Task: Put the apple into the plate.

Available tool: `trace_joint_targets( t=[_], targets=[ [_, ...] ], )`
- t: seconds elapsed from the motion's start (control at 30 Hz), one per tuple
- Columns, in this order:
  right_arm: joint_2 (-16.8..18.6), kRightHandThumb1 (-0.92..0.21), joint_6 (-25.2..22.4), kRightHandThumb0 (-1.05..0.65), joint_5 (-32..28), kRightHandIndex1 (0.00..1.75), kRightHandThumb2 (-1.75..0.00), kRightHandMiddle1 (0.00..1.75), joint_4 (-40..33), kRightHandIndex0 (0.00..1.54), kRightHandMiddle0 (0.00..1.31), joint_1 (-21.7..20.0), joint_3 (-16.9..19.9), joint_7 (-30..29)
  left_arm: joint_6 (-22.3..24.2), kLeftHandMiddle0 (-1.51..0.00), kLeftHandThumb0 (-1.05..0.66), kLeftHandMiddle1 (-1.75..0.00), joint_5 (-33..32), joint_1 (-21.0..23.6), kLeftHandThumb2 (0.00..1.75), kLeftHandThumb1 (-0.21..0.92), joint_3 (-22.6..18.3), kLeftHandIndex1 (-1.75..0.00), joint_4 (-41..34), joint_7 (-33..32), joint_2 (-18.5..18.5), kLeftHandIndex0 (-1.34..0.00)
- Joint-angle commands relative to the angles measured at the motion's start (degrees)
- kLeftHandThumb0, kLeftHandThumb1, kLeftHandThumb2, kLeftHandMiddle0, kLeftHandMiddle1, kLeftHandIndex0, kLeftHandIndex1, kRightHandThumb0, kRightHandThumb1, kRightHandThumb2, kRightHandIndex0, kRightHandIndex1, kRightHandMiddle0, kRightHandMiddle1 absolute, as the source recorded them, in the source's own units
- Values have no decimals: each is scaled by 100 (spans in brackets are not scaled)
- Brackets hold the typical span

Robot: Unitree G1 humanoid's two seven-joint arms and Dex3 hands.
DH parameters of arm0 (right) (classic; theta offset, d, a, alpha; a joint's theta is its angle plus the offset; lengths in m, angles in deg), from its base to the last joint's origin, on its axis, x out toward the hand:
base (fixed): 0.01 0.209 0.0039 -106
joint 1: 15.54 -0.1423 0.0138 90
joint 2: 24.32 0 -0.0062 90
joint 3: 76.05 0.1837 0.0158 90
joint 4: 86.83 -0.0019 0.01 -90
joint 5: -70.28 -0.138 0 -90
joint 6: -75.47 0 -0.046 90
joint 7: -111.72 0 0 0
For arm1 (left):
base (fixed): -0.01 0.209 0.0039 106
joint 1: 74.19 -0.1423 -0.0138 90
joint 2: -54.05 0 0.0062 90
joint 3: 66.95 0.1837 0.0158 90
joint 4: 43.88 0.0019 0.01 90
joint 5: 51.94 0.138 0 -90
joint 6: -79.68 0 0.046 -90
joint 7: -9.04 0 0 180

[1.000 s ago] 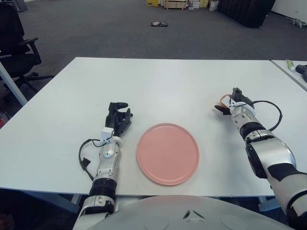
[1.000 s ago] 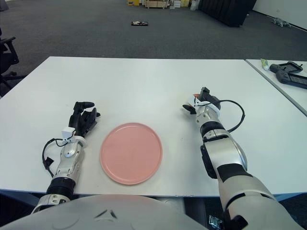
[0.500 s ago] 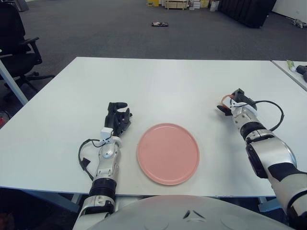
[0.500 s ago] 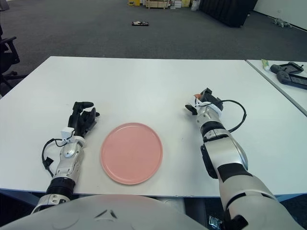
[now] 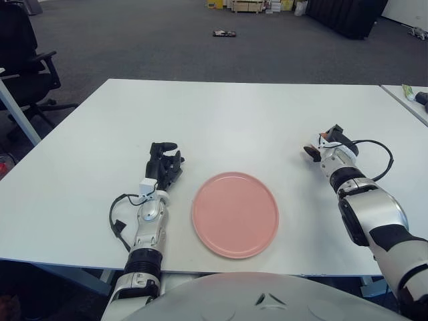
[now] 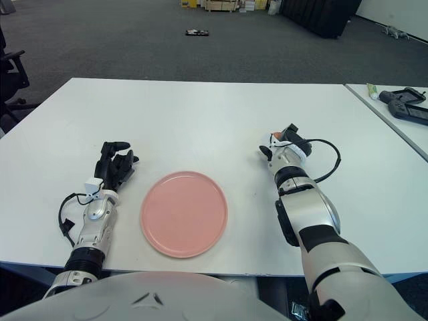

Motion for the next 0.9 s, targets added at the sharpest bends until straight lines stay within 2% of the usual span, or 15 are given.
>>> trace_joint_targets(
  t=[0.0, 0.07, 0.13, 0.37, 0.57, 0.7, 0.87],
  targets=[
    [103, -41, -294, -45, -184, 172, -117, 172, 135, 86, 54, 209, 122, -107, -15, -40, -35, -157, -16, 49, 53, 92, -20, -175, 128, 55, 68, -20],
    [174, -41, -387, -45, -223, 173, -116, 171, 54, 102, 55, 198, 185, -369, -33, -40, -35, -157, -27, 56, 53, 92, -24, -175, 145, 65, 67, -20],
    [229, -41, -460, -45, -247, 174, -118, 173, -2, 109, 54, 187, 224, -508, -44, -41, -35, -155, -33, 61, 53, 92, -28, -175, 156, 71, 67, -20],
    [242, -32, -116, -48, -412, 175, -130, 174, -81, 119, 61, 278, 429, -1097, -45, -41, -35, -151, -78, 84, 52, 92, -54, -175, 185, 94, 48, -20],
    [100, -29, 766, -48, -628, 175, -135, 175, -49, 123, 63, 403, 704, -1316, -45, -42, -35, -148, -34, 90, 52, 92, -57, -175, 192, 37, 46, -20],
    [177, -27, 1515, -49, -1056, 175, -137, 175, -252, 125, 64, 475, 1148, -1520, -54, -44, -35, -145, -31, 97, 52, 92, -63, -175, 207, 25, 39, -20],
    [172, -26, 2037, -49, -1368, 175, -138, 175, -294, 126, 65, 525, 1409, -1394, -55, -43, -35, -145, -38, 102, 52, 92, -70, -175, 214, 26, 33, -20]
  ],
)
